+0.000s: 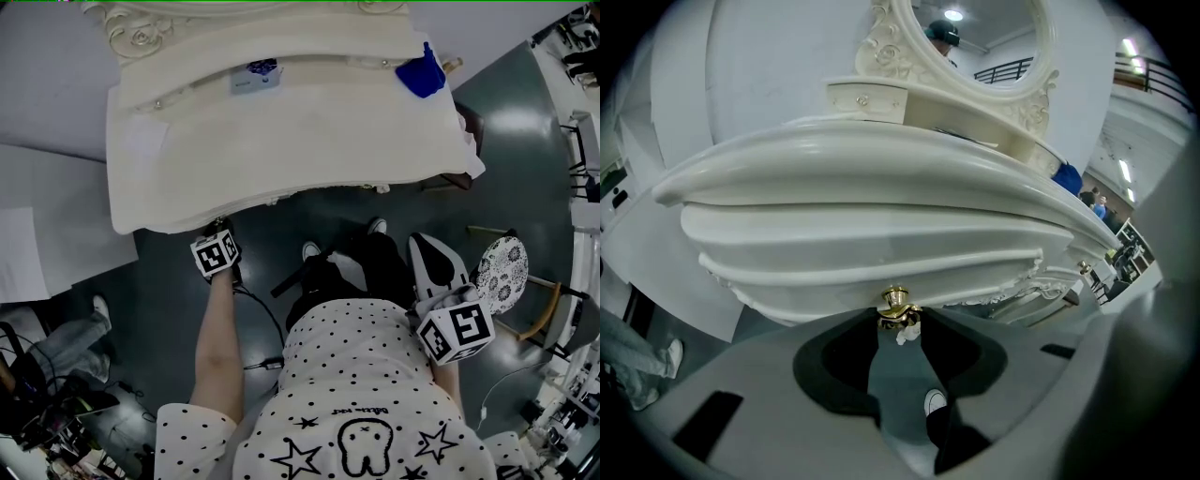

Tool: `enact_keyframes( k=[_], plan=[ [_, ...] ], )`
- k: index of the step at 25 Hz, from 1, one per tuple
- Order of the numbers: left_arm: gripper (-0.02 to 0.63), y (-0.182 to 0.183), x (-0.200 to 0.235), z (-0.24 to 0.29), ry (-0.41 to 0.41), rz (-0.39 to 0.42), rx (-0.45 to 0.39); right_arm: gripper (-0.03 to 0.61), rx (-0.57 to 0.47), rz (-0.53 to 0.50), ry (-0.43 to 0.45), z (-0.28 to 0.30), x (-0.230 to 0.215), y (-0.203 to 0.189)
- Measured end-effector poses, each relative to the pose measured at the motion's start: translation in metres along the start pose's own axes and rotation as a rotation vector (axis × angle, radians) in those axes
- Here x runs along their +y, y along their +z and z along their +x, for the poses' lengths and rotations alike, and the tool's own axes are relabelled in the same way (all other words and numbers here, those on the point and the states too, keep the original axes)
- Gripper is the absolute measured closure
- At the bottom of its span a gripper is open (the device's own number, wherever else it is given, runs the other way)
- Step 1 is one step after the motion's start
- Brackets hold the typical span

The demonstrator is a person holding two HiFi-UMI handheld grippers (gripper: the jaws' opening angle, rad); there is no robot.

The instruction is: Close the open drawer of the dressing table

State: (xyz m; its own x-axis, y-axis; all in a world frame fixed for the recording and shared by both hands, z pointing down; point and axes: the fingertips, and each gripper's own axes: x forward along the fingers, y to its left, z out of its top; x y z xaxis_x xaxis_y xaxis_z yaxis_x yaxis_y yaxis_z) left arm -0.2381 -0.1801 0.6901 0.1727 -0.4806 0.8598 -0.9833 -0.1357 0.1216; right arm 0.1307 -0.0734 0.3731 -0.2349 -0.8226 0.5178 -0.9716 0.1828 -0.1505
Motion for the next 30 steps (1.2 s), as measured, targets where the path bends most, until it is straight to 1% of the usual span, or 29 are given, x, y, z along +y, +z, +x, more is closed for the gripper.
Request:
enact_keyframes(
  k=[16,20,24,30],
  plan=[
    [0.46,0.018,0.002,0.01,0.015,0.0,-0.011,0.569,0.004,0.017,-0.024,0.001,-0.006,-0.001],
    [0.46,0.021,0.002,0.011,0.017,0.004,-0.012,0.569,0.006,0.006,-0.015,0.001,-0.005,0.0],
    [0.46,0.02,0.002,0.01,0.028,0.011,-0.024,0.569,0.003,0.015,-0.022,-0.003,-0.007,-0.002],
    [0.46,0.023,0.002,0.011,0.037,0.02,-0.027,0.569,0.008,0.001,-0.001,-0.002,-0.003,-0.002]
  ],
)
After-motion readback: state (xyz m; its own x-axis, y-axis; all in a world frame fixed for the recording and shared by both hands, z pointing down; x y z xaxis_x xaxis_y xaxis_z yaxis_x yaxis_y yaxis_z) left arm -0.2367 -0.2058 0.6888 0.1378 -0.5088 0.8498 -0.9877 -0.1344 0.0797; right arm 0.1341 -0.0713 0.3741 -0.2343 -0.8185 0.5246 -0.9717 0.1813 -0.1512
